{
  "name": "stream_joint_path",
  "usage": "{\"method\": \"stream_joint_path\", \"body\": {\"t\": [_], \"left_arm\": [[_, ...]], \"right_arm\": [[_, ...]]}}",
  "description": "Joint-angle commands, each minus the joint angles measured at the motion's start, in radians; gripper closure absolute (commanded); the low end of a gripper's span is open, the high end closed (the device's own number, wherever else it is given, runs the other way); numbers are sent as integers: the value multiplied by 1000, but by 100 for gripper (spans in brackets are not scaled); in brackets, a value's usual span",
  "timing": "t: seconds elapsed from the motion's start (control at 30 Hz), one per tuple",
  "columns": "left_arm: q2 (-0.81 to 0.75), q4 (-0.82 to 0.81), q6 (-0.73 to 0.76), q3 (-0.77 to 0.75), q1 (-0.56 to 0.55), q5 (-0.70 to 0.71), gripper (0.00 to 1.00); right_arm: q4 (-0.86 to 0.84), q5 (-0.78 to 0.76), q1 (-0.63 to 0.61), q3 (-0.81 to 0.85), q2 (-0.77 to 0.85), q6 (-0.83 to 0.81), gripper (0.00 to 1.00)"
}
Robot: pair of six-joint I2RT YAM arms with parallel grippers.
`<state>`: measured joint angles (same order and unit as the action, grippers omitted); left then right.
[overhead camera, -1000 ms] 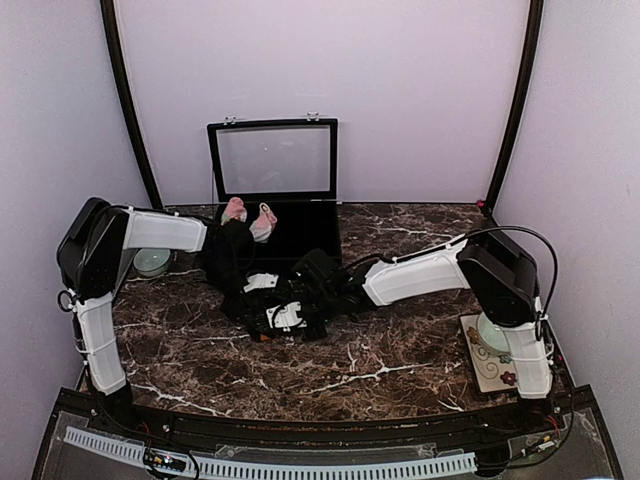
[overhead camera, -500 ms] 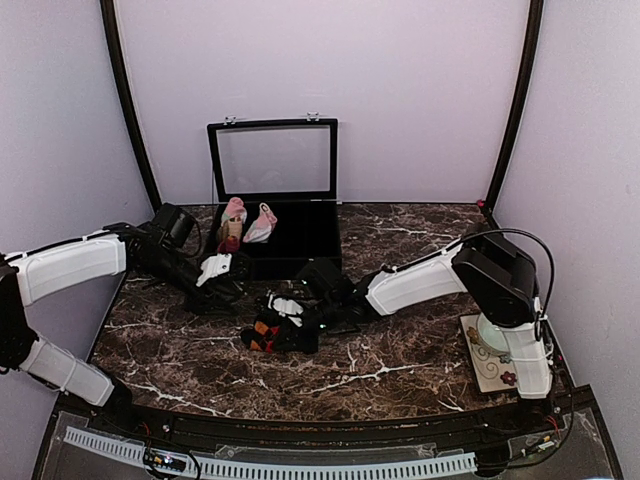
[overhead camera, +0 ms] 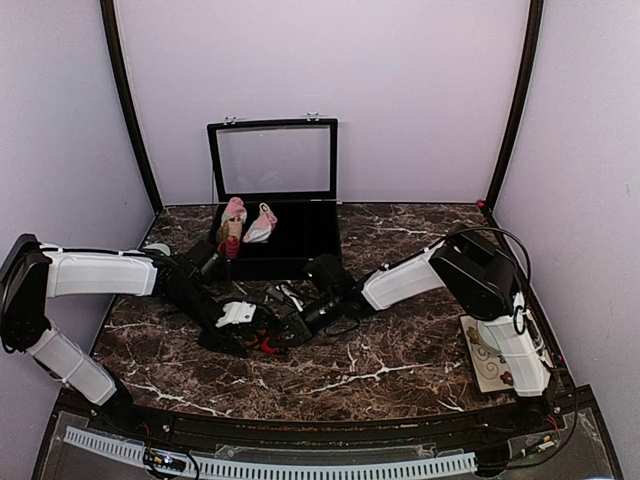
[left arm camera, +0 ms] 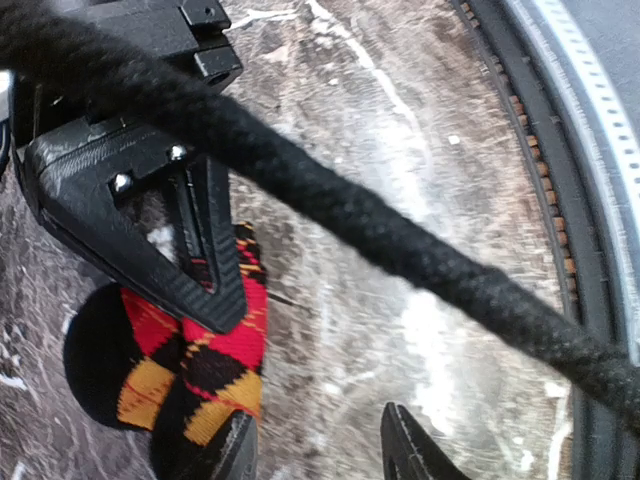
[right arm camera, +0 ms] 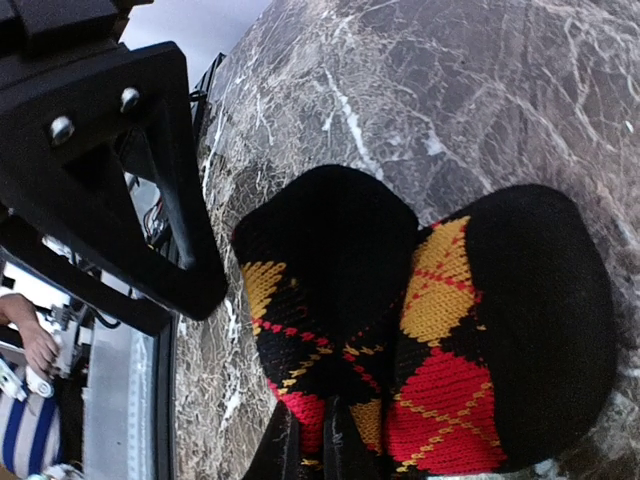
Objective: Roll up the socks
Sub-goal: Pick up the sock from the center of the board.
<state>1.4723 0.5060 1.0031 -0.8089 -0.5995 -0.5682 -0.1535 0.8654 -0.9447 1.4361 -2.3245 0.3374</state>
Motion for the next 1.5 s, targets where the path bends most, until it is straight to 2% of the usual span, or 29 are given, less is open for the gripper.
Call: {"method": "stream_joint_path", "body": {"t": [0.0,0.17,0.53,0.67,0.77,0.83,0.93,1.0,1.03,1.07,1.1,1.37,1.43,1.47], "left_arm": [[19,-78,-15,-27,-10,45,55],[71,-92,5,-49,-46,65,56],[234,-75,18,-73,-37,173,85],[244,-88,15,-62,-22,181,85],[275,-64,20,-83,16,171,80],[317,-28,19,-119,23,161,77],[389,53,9,-207,42,110,73],[433,111,-10,-263,69,55,71],[451,139,-14,-287,83,26,71],[465,158,-17,-304,94,4,71],[480,174,-19,-315,99,1,71],[572,243,-30,-375,100,18,71],[584,253,-37,-393,101,13,71],[589,256,-43,-399,101,12,70]], "right_arm": [[177,-115,21,-68,-113,127,100],[187,-123,30,-72,-141,151,100],[160,-131,38,-77,-126,195,100],[119,-112,41,-95,-116,220,97],[77,-97,41,-110,-107,246,95],[32,-109,39,-130,-85,242,85],[-8,-189,34,-195,-12,189,74],[-34,-253,34,-239,31,153,64],[-61,-277,31,-270,59,138,50],[-88,-298,29,-313,83,129,8],[-114,-317,28,-348,109,117,2],[-197,-478,2,-505,260,41,1],[-209,-601,-27,-552,328,-8,1],[-198,-708,-50,-574,369,-37,1]]}}
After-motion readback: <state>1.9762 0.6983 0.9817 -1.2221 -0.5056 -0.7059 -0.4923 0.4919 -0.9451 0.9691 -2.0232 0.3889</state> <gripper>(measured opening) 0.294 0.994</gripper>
